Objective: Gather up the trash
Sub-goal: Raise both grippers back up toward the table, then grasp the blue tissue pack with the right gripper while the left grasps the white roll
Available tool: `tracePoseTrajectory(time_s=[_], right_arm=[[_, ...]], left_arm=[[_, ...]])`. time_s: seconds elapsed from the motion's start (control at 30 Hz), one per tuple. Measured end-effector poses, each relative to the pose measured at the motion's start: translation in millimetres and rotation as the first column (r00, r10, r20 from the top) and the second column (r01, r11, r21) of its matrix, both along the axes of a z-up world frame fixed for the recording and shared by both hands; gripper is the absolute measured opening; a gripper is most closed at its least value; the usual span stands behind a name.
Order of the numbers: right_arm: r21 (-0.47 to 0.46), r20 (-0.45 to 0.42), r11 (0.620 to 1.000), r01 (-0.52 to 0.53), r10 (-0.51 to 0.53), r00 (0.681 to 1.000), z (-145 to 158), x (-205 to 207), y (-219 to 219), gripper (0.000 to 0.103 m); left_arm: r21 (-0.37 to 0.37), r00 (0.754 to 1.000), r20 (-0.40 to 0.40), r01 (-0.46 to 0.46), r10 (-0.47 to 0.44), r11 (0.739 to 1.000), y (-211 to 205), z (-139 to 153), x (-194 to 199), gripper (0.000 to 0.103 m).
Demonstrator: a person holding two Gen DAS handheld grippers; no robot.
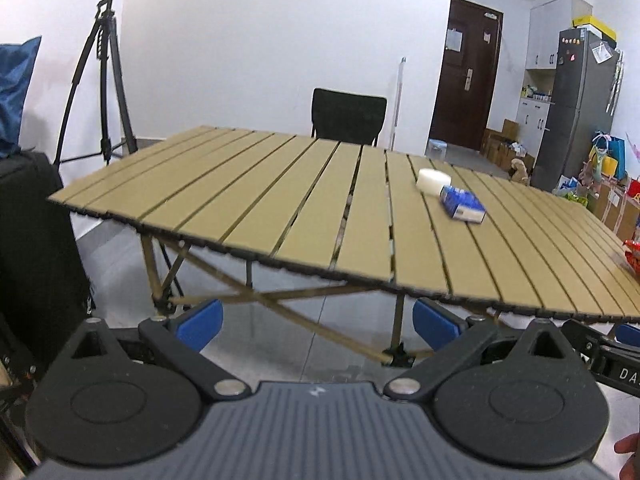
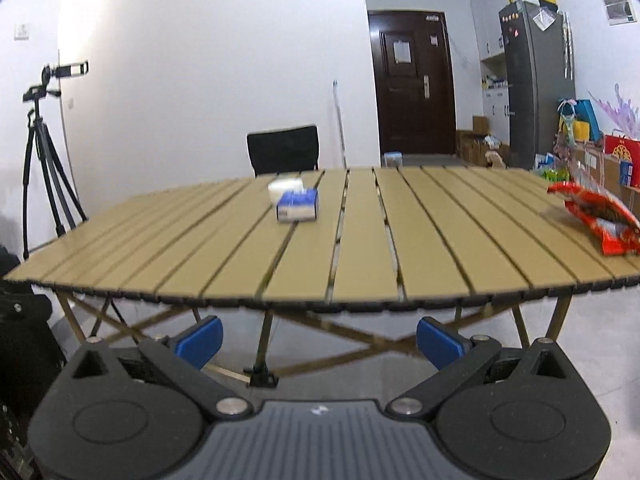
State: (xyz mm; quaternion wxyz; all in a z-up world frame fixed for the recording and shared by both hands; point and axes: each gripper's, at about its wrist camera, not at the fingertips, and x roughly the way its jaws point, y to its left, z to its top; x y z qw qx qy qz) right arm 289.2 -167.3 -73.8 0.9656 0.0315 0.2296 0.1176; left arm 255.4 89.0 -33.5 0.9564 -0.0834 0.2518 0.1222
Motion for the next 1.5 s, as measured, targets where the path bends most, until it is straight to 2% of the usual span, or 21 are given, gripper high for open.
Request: tracePoseTrajectory(time_s=[0.27,0.7,1.03,1.5], right_arm=[[0.018,0.037,1.000,-0.012,0.012,0.999,18.4,30.0,-5.3,0.103],[0.020,0.054,1.000,-0.004,0.003,0.999,32.3,93.7,-2.2,0.103],[0.027,0.035,0.999,-0.020,0.020,0.999,37.8,143.5,6.8,0.103],[0.075,-0.032,0.996,-0.048,0.050,0.998,31.3,227.7,37.8,0.103]], left_arm=[[0.013,0.999,0.047,-0.001,0.001,1.000,-5.9,19.4,36.3,0.103],[0.029,0.998,0.068,0.016,-0.018,0.999,-9.9,36.3,106.4,0.103],[0.050,0.999,0.039,0.021,-0.023,0.999,-6.2,35.6,162.4,0.103],[0.004,0.999,-0.021,-0.035,0.035,0.999,26.5,22.8,229.1,0.103]])
